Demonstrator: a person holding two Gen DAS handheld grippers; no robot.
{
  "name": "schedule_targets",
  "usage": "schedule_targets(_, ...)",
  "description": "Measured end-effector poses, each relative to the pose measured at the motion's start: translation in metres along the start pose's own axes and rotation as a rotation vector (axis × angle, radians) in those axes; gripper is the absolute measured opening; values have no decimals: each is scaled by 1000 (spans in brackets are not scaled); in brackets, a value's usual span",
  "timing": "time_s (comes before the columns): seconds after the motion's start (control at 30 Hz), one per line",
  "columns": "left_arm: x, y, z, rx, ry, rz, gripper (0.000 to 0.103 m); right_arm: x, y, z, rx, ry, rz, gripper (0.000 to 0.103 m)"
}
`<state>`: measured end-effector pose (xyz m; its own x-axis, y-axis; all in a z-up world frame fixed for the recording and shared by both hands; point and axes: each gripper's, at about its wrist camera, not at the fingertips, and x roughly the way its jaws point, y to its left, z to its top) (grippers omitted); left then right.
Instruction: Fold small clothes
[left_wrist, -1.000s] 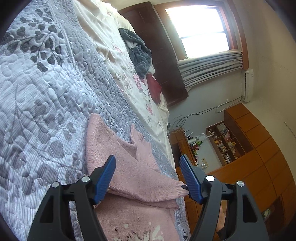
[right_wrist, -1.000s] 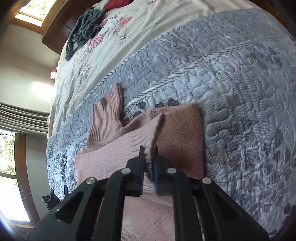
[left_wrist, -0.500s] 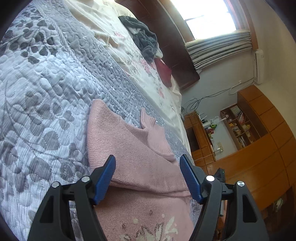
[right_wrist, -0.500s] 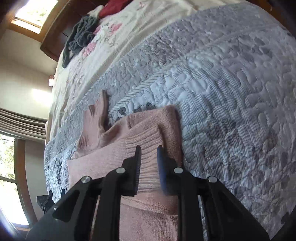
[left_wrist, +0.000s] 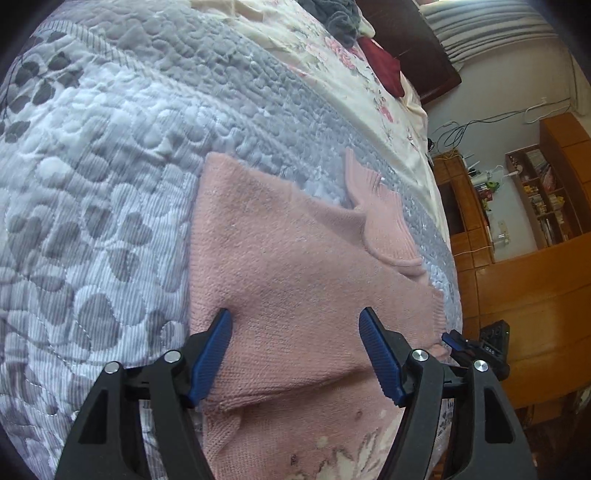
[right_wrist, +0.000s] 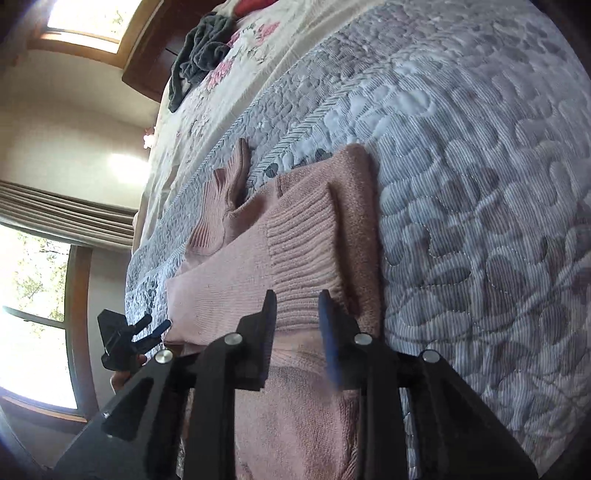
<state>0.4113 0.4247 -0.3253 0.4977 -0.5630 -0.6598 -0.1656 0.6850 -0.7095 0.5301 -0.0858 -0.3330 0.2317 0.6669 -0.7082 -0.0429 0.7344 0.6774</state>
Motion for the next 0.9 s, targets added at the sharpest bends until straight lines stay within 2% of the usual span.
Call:
schedule_targets(0.07, 1, -24, 31, 61, -24, -21, 72, -3, 17, 19, -34, -3, 9, 24)
schedule_targets(0.17, 27, -51, 83, 101, -29, -56, 75, 7, 40, 59, -42, -11, 44, 24)
schedule_targets(0.33, 104, -68, 148, 87, 49, -61, 75, 56, 58, 123, -5, 1, 43, 24)
schedule_targets(0.4, 133, -69, 160, 79, 78, -39, 75, 82, 58, 139, 10, 19, 31, 24)
schedule_targets(0.5, 170, -66, 168, 74, 115, -9, 73, 119, 59, 154, 4, 38, 4, 29)
schedule_targets(0.67, 205, -62, 169, 93, 147, 3, 73, 163, 57, 161, -13, 56, -14, 29)
schedule_targets(0.7, 208, -63, 169, 103, 146, 3, 71, 170, 58, 162, -14, 57, -8, 29)
schedule_targets(0.77, 212, -65, 169, 116, 152, -7, 58, 180, 61, 163, -21, 59, 0, 29)
schedule_targets(0.8, 214, -67, 169, 126, 159, 0, 47, 183, 62, 162, -26, 63, 1, 29)
schedule_targets(0.87, 218, -70, 169, 157, 163, 26, 41, 191, 66, 163, -41, 68, 3, 29)
schedule_targets(0.9, 219, -71, 169, 167, 165, 37, 34, 193, 68, 162, -47, 68, -1, 29)
